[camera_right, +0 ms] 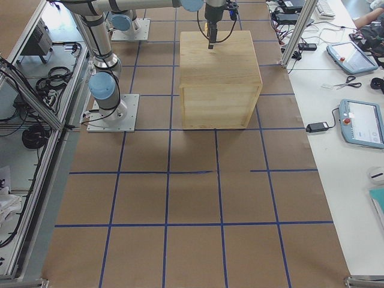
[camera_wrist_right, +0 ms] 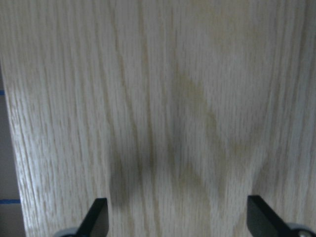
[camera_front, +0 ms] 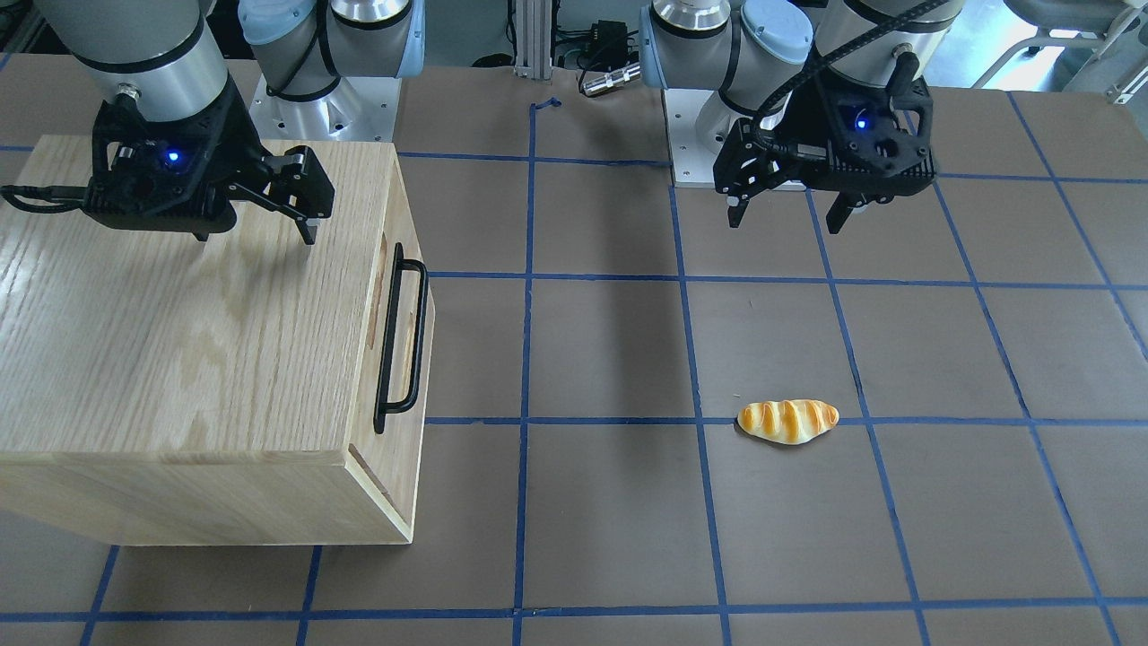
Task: Open upper drawer
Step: 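Raise the left gripper and start moving it toward the cabinet drawer handle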
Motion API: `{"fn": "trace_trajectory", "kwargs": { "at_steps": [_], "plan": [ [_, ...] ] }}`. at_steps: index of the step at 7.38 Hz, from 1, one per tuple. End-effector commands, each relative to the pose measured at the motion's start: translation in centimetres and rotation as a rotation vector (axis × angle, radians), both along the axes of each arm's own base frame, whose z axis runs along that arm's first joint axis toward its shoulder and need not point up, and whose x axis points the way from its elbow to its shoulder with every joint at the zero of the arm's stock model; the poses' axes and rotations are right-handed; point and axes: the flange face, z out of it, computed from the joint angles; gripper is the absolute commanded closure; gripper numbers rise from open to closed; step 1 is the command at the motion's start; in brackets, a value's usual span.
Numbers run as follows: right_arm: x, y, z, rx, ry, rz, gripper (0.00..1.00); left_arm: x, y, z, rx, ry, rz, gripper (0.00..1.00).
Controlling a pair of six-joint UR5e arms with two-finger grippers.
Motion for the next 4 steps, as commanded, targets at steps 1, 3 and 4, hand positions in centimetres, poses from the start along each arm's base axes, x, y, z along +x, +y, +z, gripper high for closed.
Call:
{"fn": "trace_trajectory", "kwargs": {
  "at_steps": [1,3,4],
  "plan": [
    [0.02,0.00,0.02,0.000,0.000,0.000,0.00,0.33,-0.47,-0.32,0.012,0.008,0.007,0.00],
    [0.02,0.00,0.02,0.000,0.000,0.000,0.00,0.36,-0.13,-0.28,0.014,0.005,0.018,0.00],
    [0.02,0.00,0.02,0.000,0.000,0.001,0.00,0.05,0.12,-0.58,0.020,0.007,0.012,0.00]
  ]
}}
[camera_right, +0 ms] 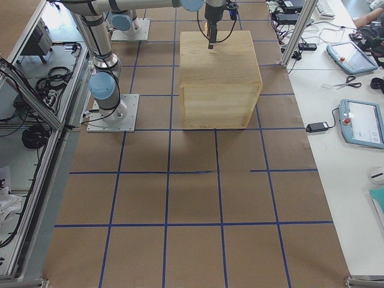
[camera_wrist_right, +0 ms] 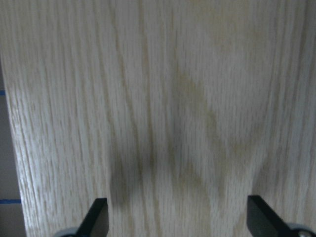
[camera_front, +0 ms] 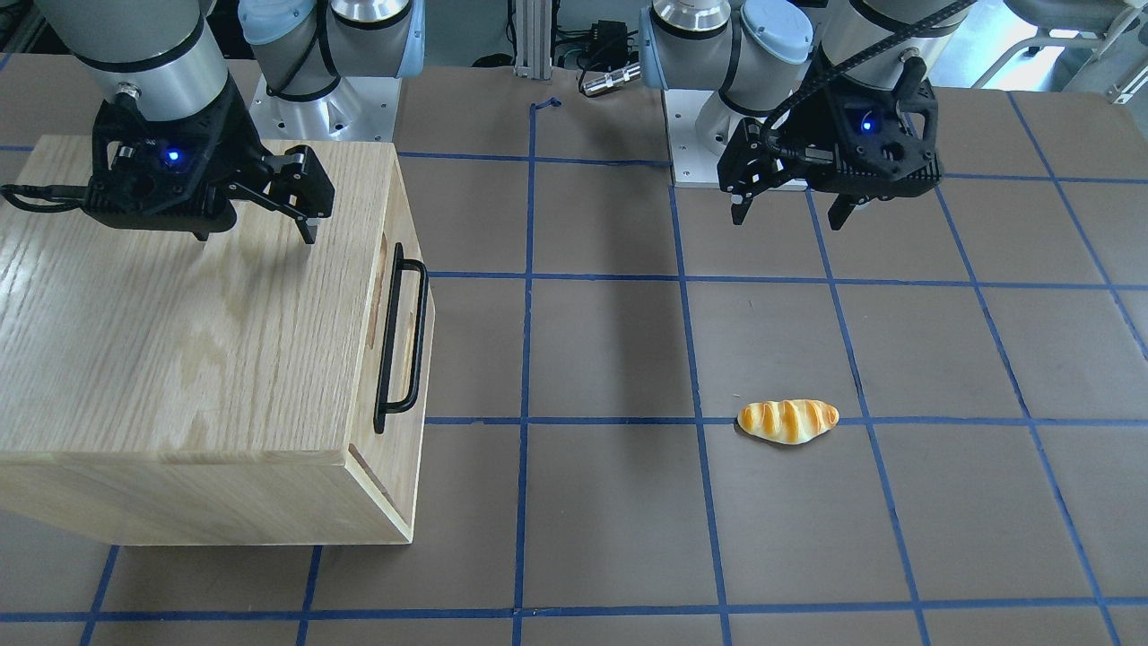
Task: Open upper drawer
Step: 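Raise the left gripper and start moving it toward the cabinet drawer handle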
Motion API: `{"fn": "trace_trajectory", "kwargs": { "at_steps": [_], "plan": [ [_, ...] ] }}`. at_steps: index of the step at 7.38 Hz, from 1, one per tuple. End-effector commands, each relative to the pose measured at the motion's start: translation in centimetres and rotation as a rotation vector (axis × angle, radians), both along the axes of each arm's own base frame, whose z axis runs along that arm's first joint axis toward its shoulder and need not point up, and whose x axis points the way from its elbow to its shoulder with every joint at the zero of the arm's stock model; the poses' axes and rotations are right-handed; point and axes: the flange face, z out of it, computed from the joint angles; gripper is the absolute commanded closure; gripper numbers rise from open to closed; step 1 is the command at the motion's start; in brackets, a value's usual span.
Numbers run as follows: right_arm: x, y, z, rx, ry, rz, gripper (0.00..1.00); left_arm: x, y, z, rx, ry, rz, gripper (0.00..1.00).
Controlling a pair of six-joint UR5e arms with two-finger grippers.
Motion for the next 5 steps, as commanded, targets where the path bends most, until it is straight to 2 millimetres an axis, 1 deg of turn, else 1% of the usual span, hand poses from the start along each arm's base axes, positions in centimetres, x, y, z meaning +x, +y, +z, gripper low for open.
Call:
{"fn": "trace_trajectory", "kwargs": {
  "at_steps": [1,2,3,4,5],
  "plan": [
    [-0.08,-0.02,0.00,0.000,0.000,0.000,0.00,0.42,0.28,-0.84,0.020,-0.001,0.004,0.00],
    [0.00,0.00,0.00,0.000,0.000,0.001,0.00,0.75,0.24,-1.22,0.028,0.004,0.010,0.00],
    [0.00,0.00,0.00,0.000,0.000,0.000,0.00,0.79,0.14,-1.00,0.023,0.001,0.014,0.00],
    [0.00,0.00,0.00,0.000,0.000,0.001,0.00,0.81,-0.32,-1.28,0.028,-0.008,0.021,0.00],
    [0.00,0.00,0.00,0.000,0.000,0.000,0.00,0.53,-0.41,-0.90,0.019,-0.002,0.046,0.00]
  ]
}}
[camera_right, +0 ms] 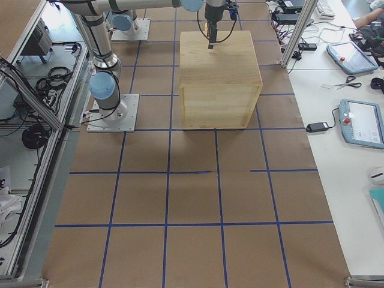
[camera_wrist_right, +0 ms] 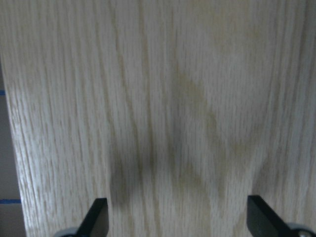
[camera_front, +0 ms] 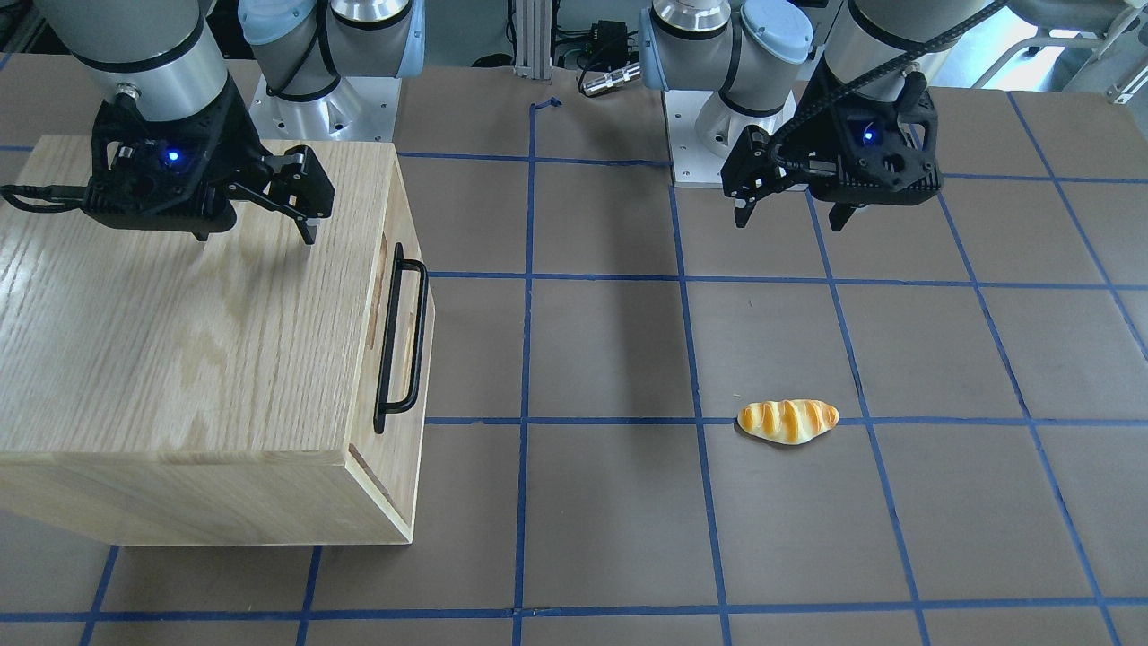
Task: Open upper drawer
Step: 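Raise the left gripper and start moving it toward the cabinet drawer handle, then reach the left gripper across to the black drawer handle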
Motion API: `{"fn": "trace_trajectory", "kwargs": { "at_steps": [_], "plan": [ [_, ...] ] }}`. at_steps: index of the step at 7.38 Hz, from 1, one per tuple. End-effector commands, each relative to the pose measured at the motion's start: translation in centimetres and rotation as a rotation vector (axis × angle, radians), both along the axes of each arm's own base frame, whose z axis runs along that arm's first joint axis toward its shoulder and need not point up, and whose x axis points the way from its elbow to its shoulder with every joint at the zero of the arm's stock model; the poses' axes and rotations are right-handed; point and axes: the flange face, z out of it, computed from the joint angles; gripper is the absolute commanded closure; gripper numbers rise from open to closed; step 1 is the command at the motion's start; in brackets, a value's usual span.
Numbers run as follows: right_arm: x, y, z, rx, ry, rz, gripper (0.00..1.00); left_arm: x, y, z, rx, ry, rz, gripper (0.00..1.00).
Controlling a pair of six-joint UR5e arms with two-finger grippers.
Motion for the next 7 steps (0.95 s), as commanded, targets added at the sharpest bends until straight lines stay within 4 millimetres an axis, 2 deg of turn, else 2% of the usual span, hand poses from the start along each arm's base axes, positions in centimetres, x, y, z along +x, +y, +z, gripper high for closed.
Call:
{"fn": "trace_trajectory", "kwargs": {
  "at_steps": [1,2,3,5,6,7],
  "plan": [
    [0.0,0.0,0.0,0.000,0.000,-0.001,0.00,-0.9,0.0,1.0,-0.021,0.002,0.040,0.00],
    [-0.1,0.0,0.0,0.000,0.000,-0.002,0.00,-1.0,-0.3,1.3,-0.025,0.004,0.040,0.00],
    [-0.1,0.0,0.0,0.000,0.000,-0.002,0.00,-2.2,-1.3,0.2,-0.023,0.039,0.059,0.00],
    [0.0,0.0,0.0,0.000,0.000,0.001,0.00,-6.8,-4.2,-2.6,-0.060,0.203,0.115,0.00],
    [0.0,0.0,0.0,0.000,0.000,-0.001,0.00,-9.5,-4.6,-4.4,-0.033,0.216,0.155,0.00],
    [0.0,0.0,0.0,0.000,0.000,-0.001,0.00,-12.8,-5.0,-5.6,-0.023,0.308,0.123,0.00]
  ]
}}
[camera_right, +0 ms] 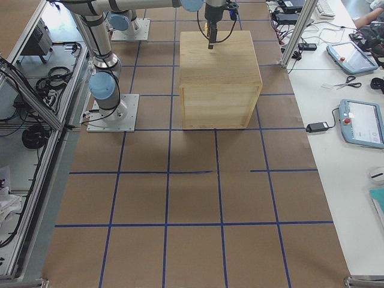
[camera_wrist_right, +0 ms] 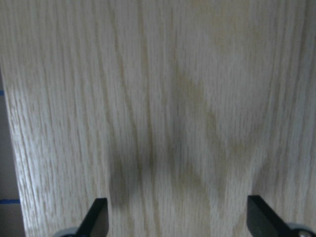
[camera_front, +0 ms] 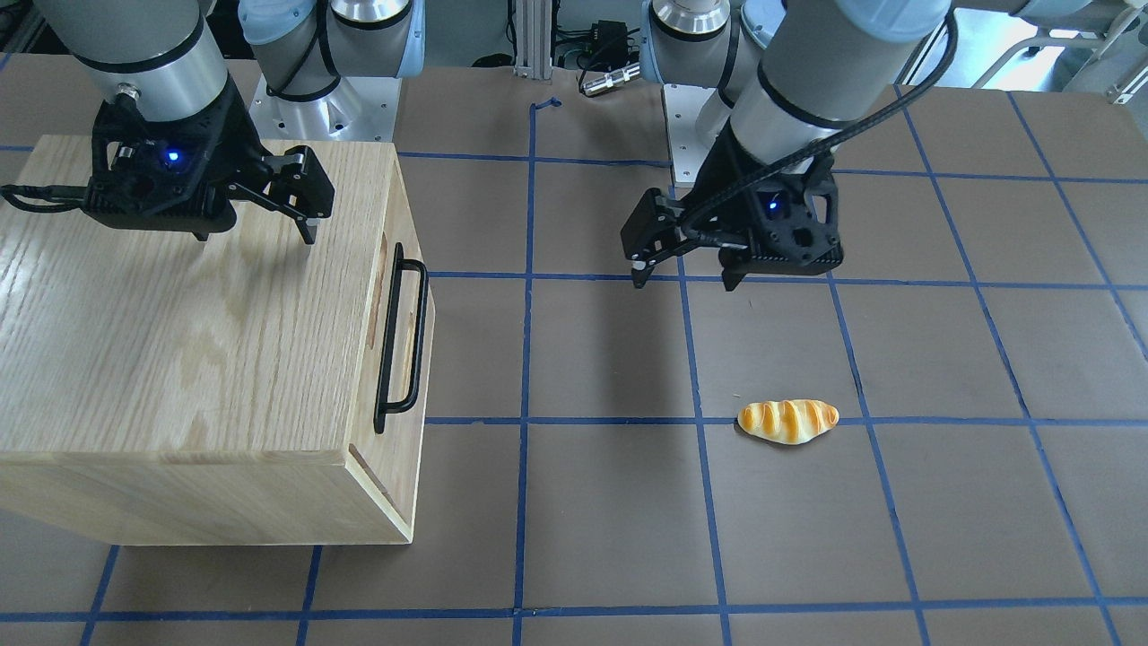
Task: Open upper drawer
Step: 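Reach the left gripper across to the black drawer handle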
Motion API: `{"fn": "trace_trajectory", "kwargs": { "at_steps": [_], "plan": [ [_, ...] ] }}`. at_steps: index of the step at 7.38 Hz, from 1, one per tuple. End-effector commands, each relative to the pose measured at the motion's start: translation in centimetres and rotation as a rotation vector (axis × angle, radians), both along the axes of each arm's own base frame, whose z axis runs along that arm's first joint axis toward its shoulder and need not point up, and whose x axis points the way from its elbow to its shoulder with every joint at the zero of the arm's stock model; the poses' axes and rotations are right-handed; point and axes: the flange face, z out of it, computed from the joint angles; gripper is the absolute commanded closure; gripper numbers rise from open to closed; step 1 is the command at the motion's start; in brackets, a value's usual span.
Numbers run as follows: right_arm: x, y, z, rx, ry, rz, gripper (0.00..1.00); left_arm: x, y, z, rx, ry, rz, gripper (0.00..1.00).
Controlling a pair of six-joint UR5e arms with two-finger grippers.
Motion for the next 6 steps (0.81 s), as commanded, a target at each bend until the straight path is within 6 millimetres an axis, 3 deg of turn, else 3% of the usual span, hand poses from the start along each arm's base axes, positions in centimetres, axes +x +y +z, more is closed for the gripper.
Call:
{"fn": "trace_trajectory", "kwargs": {
  "at_steps": [1,4,6],
  "plan": [
    [0.0,0.0,0.0,0.000,0.000,0.000,0.00,-5.6,-1.0,-3.3,0.045,0.162,-0.024,0.00],
    [0.0,0.0,0.0,0.000,0.000,0.000,0.00,-12.0,-0.8,-6.3,0.064,0.280,-0.035,0.00],
    [0.0,0.0,0.0,0.000,0.000,0.000,0.00,-12.5,-0.7,-8.2,0.061,0.295,-0.043,0.00]
  ]
}}
